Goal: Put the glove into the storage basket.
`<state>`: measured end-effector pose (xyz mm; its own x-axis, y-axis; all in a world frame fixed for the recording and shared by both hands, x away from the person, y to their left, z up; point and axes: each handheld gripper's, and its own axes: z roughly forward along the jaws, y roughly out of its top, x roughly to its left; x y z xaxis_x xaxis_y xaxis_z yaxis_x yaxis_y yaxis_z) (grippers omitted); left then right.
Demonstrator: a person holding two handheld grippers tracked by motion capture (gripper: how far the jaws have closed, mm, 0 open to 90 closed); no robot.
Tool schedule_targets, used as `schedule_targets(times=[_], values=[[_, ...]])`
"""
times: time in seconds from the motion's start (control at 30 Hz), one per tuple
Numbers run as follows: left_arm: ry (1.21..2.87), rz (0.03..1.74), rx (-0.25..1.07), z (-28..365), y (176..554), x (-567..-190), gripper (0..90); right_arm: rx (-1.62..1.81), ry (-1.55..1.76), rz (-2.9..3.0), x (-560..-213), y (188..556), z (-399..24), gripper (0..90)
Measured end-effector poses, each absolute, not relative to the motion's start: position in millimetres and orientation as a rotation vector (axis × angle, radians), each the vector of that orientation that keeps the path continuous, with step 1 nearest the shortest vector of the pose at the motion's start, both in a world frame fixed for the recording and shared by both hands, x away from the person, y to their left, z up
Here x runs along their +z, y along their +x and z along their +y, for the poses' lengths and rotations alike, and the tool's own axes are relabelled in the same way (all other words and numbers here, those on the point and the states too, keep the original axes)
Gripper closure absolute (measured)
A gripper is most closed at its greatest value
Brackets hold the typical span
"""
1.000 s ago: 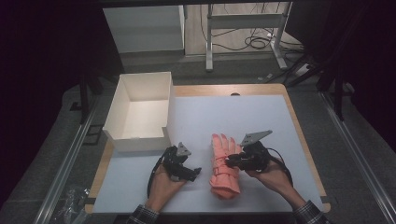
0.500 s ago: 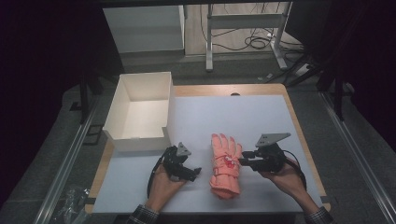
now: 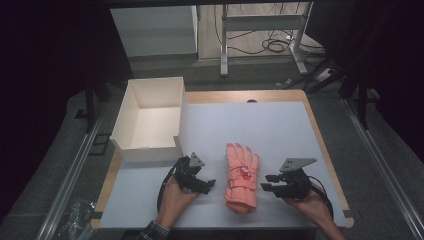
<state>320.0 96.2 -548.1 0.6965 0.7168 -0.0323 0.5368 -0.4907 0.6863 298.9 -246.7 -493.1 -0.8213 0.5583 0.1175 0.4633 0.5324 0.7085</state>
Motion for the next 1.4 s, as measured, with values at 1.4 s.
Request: schedule_targets(times=[1.4], values=[[2.204,1.039,0.366,156,301,-542,4.9,1.205,0.816,2.672,-533,283,-179,88.7]])
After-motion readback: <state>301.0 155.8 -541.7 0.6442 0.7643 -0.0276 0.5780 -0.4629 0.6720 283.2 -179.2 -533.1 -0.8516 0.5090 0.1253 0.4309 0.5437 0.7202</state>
